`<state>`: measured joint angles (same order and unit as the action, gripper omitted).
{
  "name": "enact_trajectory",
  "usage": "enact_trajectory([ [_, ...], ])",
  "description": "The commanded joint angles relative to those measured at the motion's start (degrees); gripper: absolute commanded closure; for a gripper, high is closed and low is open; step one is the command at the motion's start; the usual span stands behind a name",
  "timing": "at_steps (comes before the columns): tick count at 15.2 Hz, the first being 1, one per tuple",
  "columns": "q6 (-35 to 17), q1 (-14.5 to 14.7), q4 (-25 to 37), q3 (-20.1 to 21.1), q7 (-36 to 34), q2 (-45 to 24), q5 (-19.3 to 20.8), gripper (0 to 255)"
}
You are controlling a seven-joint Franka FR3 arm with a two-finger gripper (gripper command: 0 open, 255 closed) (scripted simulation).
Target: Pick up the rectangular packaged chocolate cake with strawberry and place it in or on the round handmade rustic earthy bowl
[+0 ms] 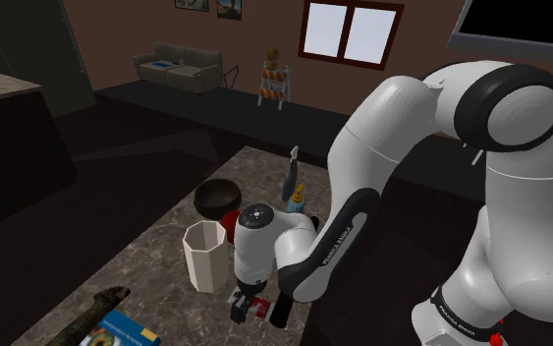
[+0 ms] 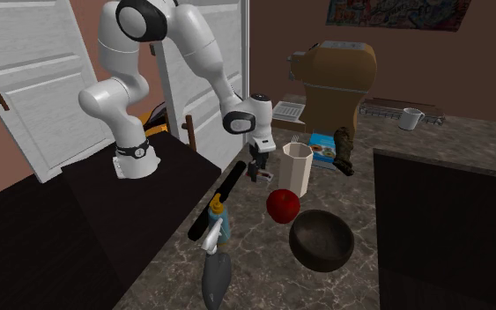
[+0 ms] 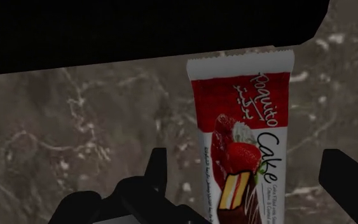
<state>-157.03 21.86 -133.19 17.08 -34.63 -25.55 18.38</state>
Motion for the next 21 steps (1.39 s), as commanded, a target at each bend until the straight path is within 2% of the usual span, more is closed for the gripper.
enact_trajectory([
  [1,-0.3,0.1,0.2,-0.2,-0.1,-0.4,0.2,0],
  [6,-0.3,0.1,0.2,-0.2,-0.1,-0.4,0.2,0],
  [7,-0.3,0.1,0.2,-0.2,-0.1,-0.4,0.2,255],
  [16,-0.3,0.1,0.2,-0.2,-0.1,-0.4,0.2,255],
  [21,2.7,-1.7,-0.7,2.1,1.8,3.5,-2.3,255],
])
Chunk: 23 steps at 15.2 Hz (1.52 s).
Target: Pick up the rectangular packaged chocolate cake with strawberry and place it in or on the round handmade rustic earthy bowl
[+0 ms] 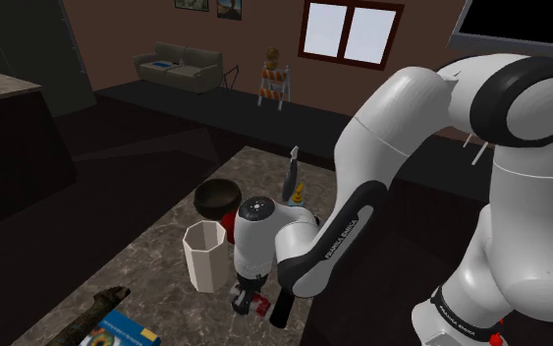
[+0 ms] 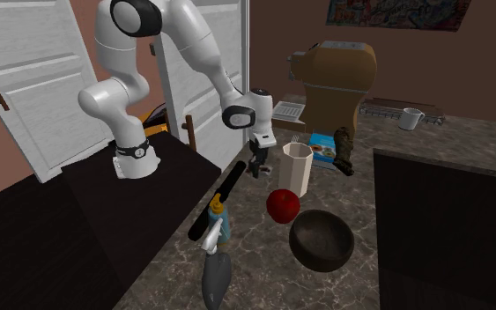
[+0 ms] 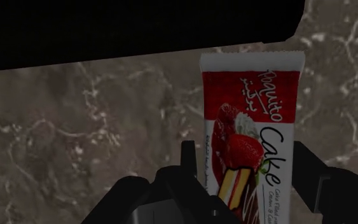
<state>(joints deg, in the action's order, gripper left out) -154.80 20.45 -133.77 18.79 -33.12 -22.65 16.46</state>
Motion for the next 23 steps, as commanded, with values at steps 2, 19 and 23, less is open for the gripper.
enact_trajectory([
  [2,1.7,-0.9,-0.4,1.2,1.1,2.1,-1.5,255],
  [19,13.1,-4.4,-0.3,6.1,7.9,14.6,-11.3,255],
  [23,16.0,-4.7,0.3,6.6,9.3,17.2,-13.2,255],
])
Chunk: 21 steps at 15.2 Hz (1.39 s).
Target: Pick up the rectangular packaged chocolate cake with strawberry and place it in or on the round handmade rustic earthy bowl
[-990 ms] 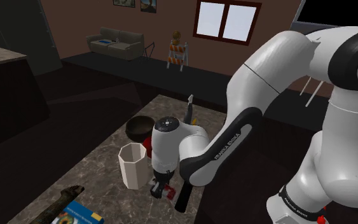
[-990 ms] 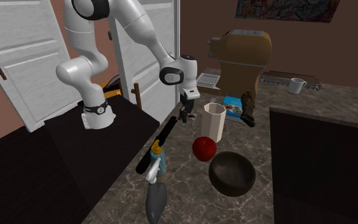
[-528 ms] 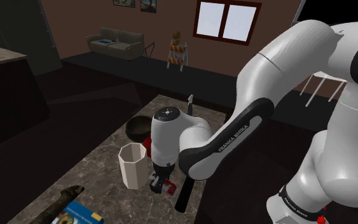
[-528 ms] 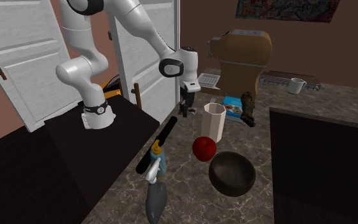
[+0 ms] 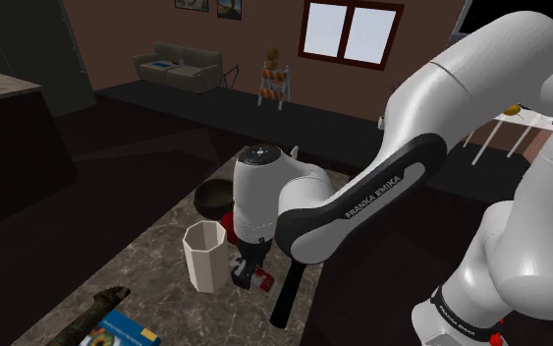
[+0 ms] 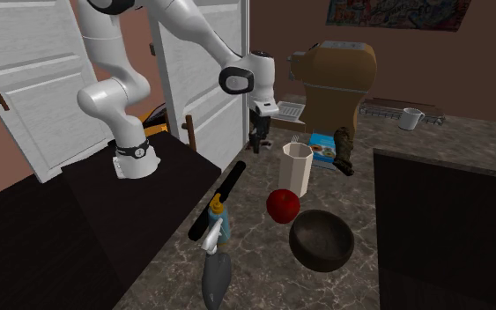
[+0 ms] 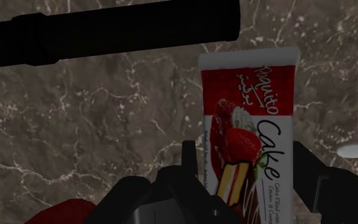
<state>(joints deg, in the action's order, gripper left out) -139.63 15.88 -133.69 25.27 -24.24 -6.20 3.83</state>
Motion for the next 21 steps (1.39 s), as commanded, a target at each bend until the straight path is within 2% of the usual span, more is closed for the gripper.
enact_trajectory([
  [1,1.6,-0.1,0.4,0.2,0.7,1.3,-1.0,255],
  [5,4.1,-0.3,1.1,0.3,1.7,3.4,-2.4,255],
  [8,5.2,-2.0,5.2,-1.5,4.2,0.1,-0.7,255],
  [15,8.7,-5.3,16.9,-5.2,9.7,-8.7,2.5,255],
  [21,13.2,-7.2,29.8,-7.7,14.2,-17.3,4.4,255],
])
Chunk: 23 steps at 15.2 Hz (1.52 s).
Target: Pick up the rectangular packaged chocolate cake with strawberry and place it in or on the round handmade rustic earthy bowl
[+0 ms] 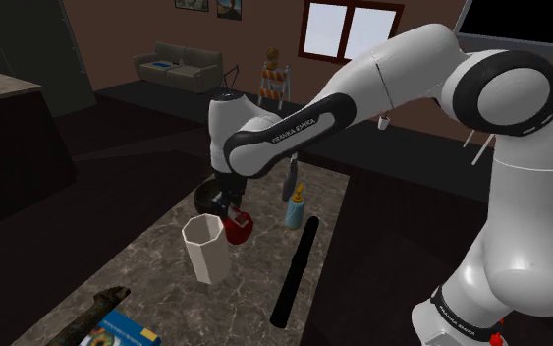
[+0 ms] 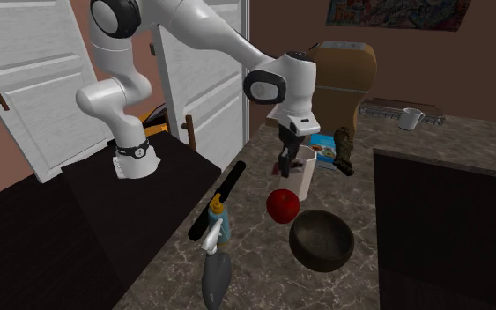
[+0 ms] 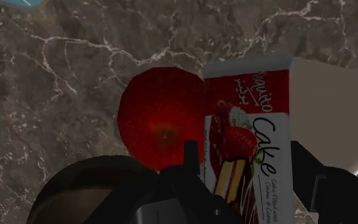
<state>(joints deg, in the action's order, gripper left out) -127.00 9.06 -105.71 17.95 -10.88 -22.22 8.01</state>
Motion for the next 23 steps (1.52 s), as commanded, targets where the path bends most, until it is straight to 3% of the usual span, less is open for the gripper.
enact_trajectory([
  [1,1.4,-0.7,4.2,-0.8,1.6,-2.9,0.5,255],
  [9,11.1,-1.7,28.8,-3.4,7.6,-17.8,2.0,255],
  [12,16.7,-1.4,42.4,-4.3,10.0,-25.6,2.4,255],
  [14,22.0,-0.7,54.6,-4.9,11.8,-32.4,2.6,255],
  [23,16.5,-0.9,51.1,-5.2,11.5,-34.4,3.0,255],
])
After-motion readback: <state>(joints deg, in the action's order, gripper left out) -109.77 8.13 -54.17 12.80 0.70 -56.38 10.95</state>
